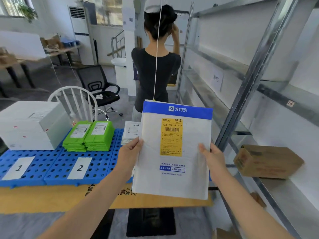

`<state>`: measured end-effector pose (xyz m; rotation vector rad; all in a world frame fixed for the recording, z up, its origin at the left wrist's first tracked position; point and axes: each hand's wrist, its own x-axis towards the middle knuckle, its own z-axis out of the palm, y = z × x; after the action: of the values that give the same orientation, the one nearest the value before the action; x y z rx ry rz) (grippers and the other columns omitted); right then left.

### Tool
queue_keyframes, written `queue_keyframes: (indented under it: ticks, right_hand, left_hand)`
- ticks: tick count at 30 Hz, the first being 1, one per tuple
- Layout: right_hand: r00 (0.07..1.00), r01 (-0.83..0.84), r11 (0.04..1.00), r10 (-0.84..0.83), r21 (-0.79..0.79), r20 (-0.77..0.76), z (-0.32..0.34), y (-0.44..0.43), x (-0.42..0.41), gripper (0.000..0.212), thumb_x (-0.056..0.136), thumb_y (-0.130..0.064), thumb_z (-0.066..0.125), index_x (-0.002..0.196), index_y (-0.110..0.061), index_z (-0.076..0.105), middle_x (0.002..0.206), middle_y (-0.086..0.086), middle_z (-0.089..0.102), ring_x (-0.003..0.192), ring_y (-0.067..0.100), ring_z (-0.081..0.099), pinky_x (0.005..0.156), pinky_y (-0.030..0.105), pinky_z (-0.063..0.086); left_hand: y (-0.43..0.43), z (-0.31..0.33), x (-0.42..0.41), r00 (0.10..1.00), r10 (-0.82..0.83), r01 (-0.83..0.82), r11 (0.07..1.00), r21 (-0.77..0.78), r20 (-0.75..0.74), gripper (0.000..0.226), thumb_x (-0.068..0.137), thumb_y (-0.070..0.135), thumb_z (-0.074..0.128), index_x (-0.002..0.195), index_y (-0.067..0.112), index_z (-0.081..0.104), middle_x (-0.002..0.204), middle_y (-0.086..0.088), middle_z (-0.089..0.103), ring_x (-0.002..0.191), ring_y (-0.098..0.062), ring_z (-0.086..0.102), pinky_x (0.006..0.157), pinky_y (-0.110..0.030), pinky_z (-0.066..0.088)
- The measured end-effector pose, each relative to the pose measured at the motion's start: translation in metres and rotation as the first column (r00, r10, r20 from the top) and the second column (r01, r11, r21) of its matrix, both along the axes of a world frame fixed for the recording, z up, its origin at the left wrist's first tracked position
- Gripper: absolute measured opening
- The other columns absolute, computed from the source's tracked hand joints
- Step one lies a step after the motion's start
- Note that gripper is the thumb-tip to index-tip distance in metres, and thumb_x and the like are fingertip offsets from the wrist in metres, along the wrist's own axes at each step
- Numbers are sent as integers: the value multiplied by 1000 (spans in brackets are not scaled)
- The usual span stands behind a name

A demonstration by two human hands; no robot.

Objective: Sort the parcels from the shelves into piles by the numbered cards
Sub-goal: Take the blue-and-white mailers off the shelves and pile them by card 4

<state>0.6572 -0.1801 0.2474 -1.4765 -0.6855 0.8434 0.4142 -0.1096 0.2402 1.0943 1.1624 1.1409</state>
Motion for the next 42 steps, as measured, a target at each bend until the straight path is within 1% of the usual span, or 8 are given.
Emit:
queue_keyframes:
  ticks: [7,9,13,17,24,32,35,42]
  right_hand:
    - [996,-74,995,76,-63,36,-19,39,33,15,96,-24,57,110,-19,62,101,-5,68,86,10,64,63,26,48]
    - [995,-86,992,90,-92,45,-24,55,40,12,98,-24,55,108,-21,60,98,-7,66,85,9,62,61,26,47]
    - [993,-88,986,99,-141,72,-32,95,52,11,99,-25,52,107,-23,59,100,-7,66,87,11,63,64,29,48]
    - [991,-75,975,97,-210,96,-39,139,60,18,103,-19,41,111,-21,57,100,-4,64,89,14,61,65,30,49]
    - [989,23,964,17,-266,145,-45,207,74,24,102,-13,39,108,-24,60,101,-2,66,98,23,62,91,43,52]
    - [986,70,949,-17,-309,169,-70,254,87,25,101,-13,41,109,-21,64,103,0,69,95,22,65,83,38,55]
    - [982,87,937,-23,-337,189,-73,265,92,24,101,-14,41,110,-18,62,101,1,68,90,21,64,72,32,53]
    - [981,46,913,35,-404,192,-86,308,114,21,102,-15,40,110,-20,59,100,-3,66,91,18,63,71,31,52]
  left_hand:
    - [23,-18,24,999,37,-35,997,-73,17,20,93,21,61,98,36,72,105,10,73,106,-15,66,97,-39,51]
    - [34,-25,29,995,85,-79,992,-101,59,21,92,16,64,97,35,70,100,13,72,104,-14,65,97,-37,50]
    - [67,-38,41,989,111,-95,983,-154,97,30,91,14,64,121,16,64,114,3,69,108,-16,64,100,-37,49]
    - [114,-49,48,993,68,-50,983,-175,95,23,92,17,63,113,24,69,113,4,70,108,-16,65,98,-38,50]
    - [187,-65,64,989,35,-5,978,-209,144,23,92,16,62,114,19,70,114,4,70,108,-16,64,99,-38,50]
    - [249,-90,78,990,-29,63,968,-242,141,21,94,13,60,93,31,70,87,18,74,92,-8,68,80,-23,54]
    - [260,-96,84,991,-66,94,963,-252,114,22,95,13,58,96,31,71,93,14,75,93,-7,69,84,-24,54]
    - [295,-111,103,994,-28,58,950,-308,101,20,95,16,58,107,24,71,103,6,73,99,-14,67,91,-33,54]
